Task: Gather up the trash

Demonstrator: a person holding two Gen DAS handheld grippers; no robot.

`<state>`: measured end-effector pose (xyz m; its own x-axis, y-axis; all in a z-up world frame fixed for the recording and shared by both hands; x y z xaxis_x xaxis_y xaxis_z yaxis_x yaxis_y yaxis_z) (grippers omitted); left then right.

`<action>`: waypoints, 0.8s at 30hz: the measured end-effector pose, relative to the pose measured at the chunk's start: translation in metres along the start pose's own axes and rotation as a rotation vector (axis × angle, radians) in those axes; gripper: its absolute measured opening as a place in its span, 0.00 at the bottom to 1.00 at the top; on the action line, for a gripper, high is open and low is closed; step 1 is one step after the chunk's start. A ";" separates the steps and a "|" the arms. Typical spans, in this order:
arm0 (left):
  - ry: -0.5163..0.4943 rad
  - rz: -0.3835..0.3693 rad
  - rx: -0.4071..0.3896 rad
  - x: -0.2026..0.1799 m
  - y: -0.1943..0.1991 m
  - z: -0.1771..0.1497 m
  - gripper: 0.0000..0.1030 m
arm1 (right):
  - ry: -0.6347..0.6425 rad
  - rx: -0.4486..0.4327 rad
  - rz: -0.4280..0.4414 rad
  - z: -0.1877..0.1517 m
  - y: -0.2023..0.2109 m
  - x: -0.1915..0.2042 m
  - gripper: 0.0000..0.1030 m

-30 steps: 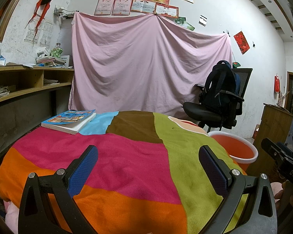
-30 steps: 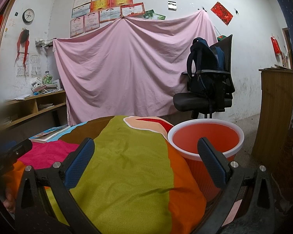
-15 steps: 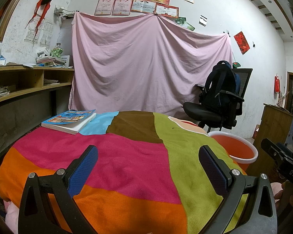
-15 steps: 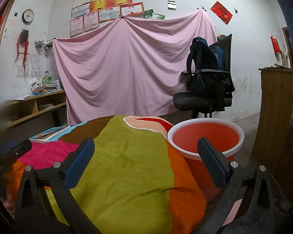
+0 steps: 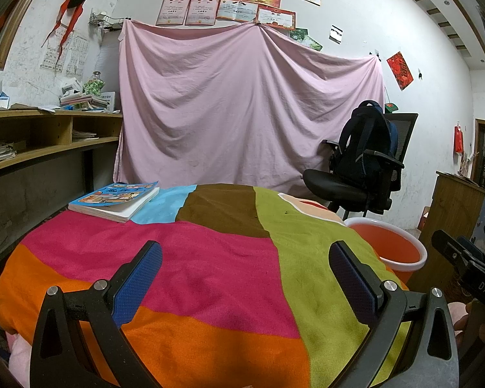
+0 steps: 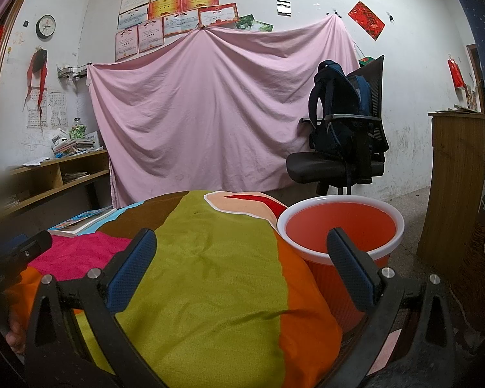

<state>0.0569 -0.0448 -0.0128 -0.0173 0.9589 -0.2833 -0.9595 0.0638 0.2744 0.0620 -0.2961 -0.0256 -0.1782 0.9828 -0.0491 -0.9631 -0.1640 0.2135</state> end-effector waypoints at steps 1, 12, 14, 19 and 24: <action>0.000 0.000 0.000 0.000 0.000 0.000 0.98 | 0.000 0.000 0.000 0.000 0.000 0.000 1.00; -0.001 0.001 -0.001 0.000 0.000 0.000 0.98 | -0.001 0.001 -0.002 0.001 0.000 0.001 1.00; 0.000 0.001 -0.001 0.000 0.000 0.000 0.98 | -0.002 0.002 -0.001 0.000 0.000 0.000 1.00; 0.000 0.001 0.000 0.000 0.000 0.000 0.98 | -0.002 0.002 0.000 0.001 0.000 0.000 1.00; -0.001 0.003 0.006 0.000 0.000 0.001 0.98 | -0.002 0.005 -0.001 0.000 -0.001 0.001 1.00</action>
<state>0.0569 -0.0445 -0.0122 -0.0199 0.9593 -0.2817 -0.9577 0.0627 0.2809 0.0626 -0.2953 -0.0259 -0.1767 0.9831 -0.0475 -0.9624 -0.1624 0.2179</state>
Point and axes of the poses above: each gripper's, at about its wrist camera, not at the fingertips, and y roughly against the way its jaws point, x to its left, z to its top, the point moved 2 cm from there along -y, roughly the way its jaws point, and after that the axes turned 9 degrees about y, right-handed, at the moved point
